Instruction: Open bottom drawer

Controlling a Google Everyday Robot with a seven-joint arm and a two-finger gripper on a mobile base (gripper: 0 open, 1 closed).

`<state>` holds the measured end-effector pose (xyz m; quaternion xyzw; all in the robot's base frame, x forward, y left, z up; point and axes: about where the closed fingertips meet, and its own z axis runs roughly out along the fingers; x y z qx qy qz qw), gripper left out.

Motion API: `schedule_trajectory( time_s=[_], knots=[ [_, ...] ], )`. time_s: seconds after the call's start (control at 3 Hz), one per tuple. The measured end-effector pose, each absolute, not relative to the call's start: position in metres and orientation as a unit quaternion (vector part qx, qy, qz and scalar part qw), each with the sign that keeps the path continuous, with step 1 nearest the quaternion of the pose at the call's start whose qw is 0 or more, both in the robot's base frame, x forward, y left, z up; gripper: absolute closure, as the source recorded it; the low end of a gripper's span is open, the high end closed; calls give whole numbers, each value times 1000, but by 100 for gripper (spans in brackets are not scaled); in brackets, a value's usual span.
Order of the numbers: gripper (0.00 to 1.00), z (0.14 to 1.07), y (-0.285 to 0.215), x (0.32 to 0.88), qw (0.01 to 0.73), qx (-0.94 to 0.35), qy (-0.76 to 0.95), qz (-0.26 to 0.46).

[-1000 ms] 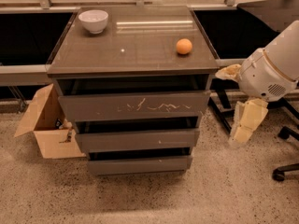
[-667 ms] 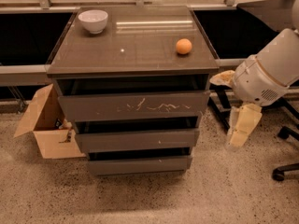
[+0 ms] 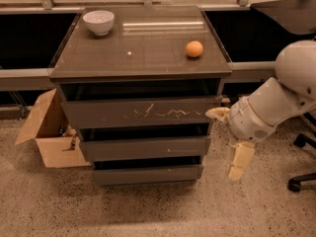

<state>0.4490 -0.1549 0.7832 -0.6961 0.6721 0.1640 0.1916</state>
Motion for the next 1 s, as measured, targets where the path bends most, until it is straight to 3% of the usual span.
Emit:
schedule_trajectory(
  time_s=[1.0],
  knots=[
    [0, 723, -144, 461, 222, -708, 646, 179]
  ],
)
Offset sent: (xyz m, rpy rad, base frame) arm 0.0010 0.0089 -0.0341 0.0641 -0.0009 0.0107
